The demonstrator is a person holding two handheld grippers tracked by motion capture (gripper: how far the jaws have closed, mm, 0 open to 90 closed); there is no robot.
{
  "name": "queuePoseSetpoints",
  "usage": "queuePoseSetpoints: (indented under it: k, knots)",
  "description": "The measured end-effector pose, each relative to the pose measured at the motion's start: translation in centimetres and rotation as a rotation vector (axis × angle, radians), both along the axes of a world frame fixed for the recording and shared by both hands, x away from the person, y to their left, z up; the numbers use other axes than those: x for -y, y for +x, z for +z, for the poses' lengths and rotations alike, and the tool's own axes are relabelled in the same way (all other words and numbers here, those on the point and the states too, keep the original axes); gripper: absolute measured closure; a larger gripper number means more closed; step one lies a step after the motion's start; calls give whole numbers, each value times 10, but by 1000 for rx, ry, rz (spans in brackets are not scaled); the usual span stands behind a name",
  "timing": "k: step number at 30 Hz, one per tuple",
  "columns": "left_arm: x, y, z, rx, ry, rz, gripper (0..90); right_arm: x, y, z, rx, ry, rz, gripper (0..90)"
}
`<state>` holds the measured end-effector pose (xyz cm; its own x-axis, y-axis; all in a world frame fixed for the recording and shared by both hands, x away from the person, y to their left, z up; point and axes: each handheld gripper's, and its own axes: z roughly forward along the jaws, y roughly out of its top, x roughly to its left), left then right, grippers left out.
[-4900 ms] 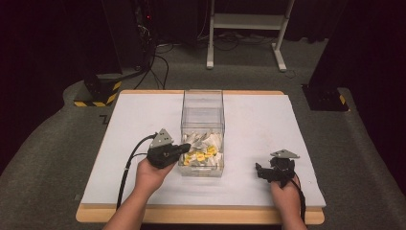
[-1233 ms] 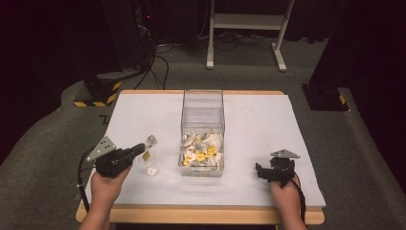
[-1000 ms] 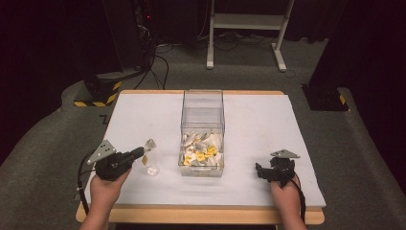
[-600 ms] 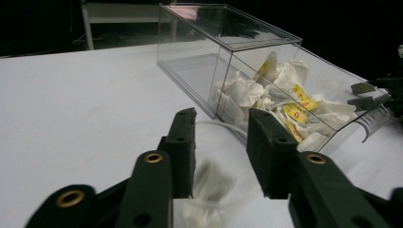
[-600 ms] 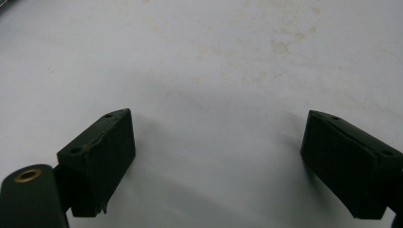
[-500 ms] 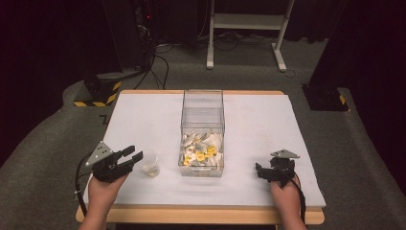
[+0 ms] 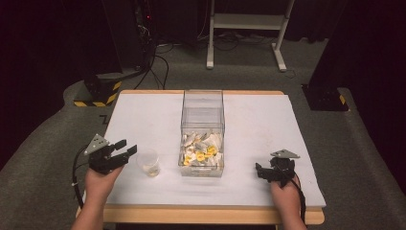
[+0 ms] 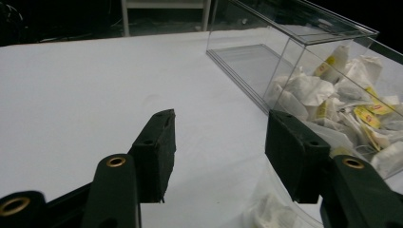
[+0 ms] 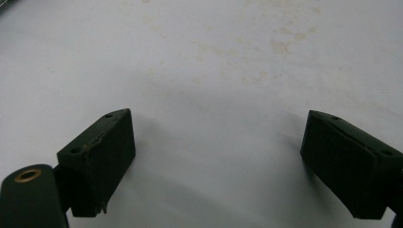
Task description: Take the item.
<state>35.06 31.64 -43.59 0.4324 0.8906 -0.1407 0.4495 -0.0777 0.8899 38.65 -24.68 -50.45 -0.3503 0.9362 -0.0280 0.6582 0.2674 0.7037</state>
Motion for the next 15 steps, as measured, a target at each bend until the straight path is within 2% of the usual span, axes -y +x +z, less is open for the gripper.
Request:
queuePoseSetpoints:
  k: [6, 9, 10, 15]
  knots:
    - [-7, 12, -8, -30, 32, 33, 411, 0, 0, 0, 0, 0, 0, 109]
    - [-9, 20, -17, -49, 77, 48, 386, 0, 0, 0, 2, 0, 0, 109]
    - [-9, 20, -17, -49, 77, 48, 380, 0, 0, 0, 2, 0, 0, 109]
    - [-9, 32, -32, -98, 145, 71, 348, 0, 0, 0, 0, 0, 0, 109]
